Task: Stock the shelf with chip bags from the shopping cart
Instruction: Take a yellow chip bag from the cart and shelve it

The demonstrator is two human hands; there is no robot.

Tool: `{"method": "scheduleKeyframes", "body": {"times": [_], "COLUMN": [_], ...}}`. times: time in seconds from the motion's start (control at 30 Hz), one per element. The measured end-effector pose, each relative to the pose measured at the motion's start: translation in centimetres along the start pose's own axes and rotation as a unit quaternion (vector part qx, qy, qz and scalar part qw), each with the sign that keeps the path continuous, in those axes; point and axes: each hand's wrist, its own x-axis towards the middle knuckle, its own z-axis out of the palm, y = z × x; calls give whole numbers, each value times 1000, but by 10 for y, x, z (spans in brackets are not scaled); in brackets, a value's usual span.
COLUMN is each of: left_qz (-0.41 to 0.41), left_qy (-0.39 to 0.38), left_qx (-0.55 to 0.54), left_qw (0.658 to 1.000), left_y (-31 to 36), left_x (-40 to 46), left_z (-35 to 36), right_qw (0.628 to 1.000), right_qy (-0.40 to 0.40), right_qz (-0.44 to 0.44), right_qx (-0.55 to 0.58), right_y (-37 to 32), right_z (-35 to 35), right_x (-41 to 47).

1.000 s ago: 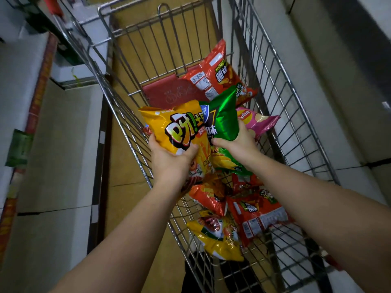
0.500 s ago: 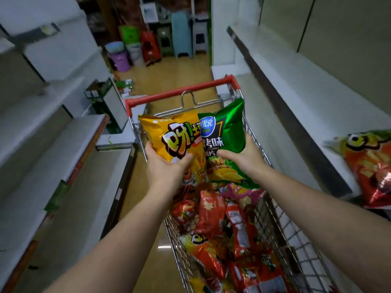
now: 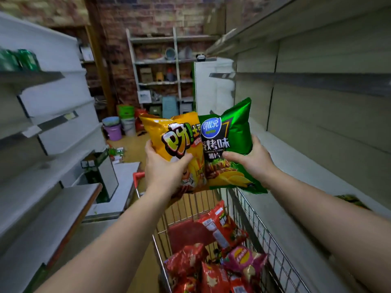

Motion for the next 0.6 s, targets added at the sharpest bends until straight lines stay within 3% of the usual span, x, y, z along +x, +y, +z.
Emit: {"method": "scheduleKeyframes", "body": {"times": [0.33,0.6], "left_qz": [101,135], "left_qy": [-105,-212], "left_qx": [-53,-143], "left_qw": [988,957], "left_y": [66,121], "left_x": [45,25], "left_z": [-52,-42], "right_qw": [989,965], "right_qy": [146,249], "right_qz": [-33,-39], "right_qx": [-11,-76], "right_y": [-86,-142], "right_z": [-5,-66], "right_x": [-18,-76]}}
